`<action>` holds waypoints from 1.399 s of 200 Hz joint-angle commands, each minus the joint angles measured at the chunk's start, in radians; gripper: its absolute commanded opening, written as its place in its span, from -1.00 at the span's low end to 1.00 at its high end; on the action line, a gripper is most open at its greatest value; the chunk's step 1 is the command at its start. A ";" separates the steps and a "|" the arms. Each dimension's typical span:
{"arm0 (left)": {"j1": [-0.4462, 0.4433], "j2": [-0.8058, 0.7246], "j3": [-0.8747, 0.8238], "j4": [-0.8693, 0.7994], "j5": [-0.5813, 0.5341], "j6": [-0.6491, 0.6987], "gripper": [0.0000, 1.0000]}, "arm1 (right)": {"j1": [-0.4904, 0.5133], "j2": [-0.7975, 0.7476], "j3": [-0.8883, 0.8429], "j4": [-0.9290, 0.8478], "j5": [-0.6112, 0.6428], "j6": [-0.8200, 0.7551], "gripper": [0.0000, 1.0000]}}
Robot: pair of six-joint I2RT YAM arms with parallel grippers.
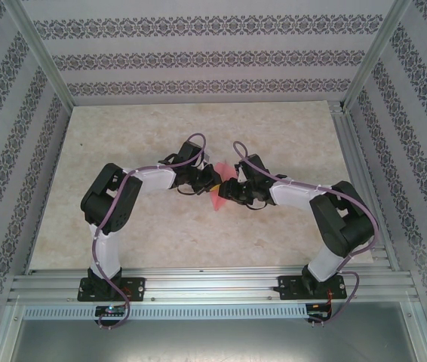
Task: Fold a paper plane with a square sheet of paper (pick it up from the middle)
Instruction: Fourth fold the wing at the center of the table.
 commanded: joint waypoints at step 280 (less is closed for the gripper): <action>0.023 -0.248 -0.175 -0.021 -0.115 -0.027 -0.68 | 0.116 0.063 0.107 -0.156 -0.014 -0.333 -0.96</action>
